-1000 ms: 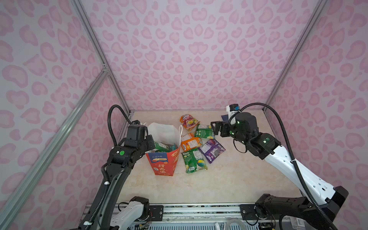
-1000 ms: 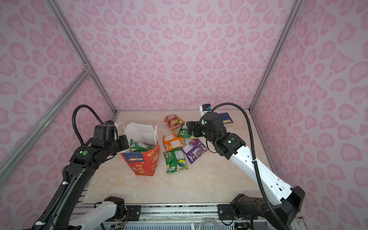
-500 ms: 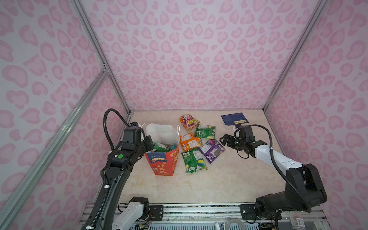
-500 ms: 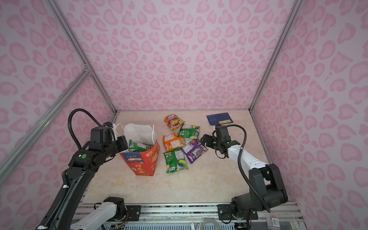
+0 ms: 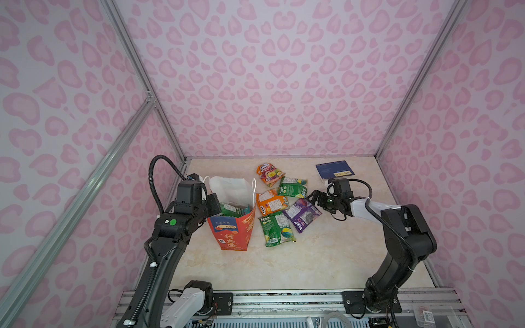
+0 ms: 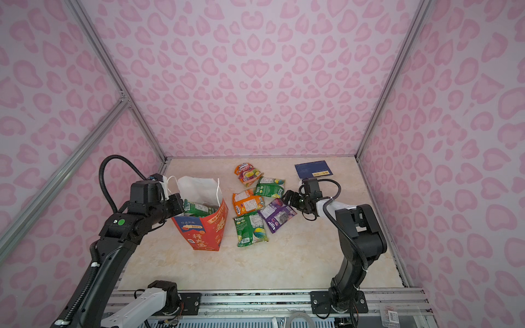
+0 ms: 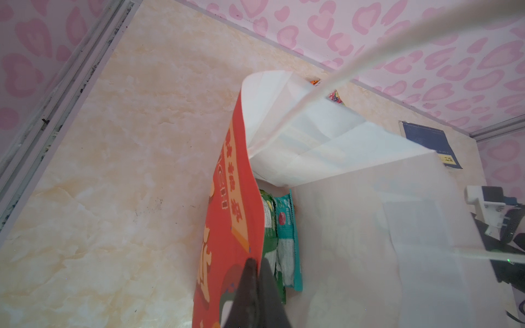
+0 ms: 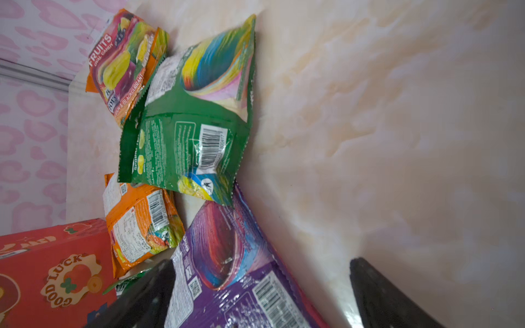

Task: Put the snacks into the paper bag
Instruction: 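Lower the right gripper onto the purple packet and grasp it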

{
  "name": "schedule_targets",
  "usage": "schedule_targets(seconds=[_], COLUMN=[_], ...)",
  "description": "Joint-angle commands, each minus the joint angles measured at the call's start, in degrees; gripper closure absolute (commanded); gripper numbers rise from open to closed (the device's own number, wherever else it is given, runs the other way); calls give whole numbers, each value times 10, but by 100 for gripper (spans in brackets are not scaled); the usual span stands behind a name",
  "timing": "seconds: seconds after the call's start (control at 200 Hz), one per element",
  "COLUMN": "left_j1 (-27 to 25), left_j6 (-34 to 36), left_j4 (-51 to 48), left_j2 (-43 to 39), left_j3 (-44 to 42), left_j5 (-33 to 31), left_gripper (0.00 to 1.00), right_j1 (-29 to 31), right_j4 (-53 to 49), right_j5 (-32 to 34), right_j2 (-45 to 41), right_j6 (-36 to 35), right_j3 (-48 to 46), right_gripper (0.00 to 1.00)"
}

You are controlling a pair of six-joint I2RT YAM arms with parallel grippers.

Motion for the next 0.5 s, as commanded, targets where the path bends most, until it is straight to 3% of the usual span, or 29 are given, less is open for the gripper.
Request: schedule_targets(seconds=[0.0,0.385,0.495], left_j1=[1,1,2], left_j6=[7,6,6], left_j4=[11,13,12], left_j2=[1,4,4], left_j3=[-2,-4,-4], left_j5=[3,5,6], left_gripper=[97,97,97], right_j1=[10,54,66], right_j4=[8,-10,-56], right_j5=[-37,-70,-25], right_j2=[16,-8,-36], right_j6=[-11,-26,-33], right_j3=[2,-23,-27], right_gripper=[2,2,3])
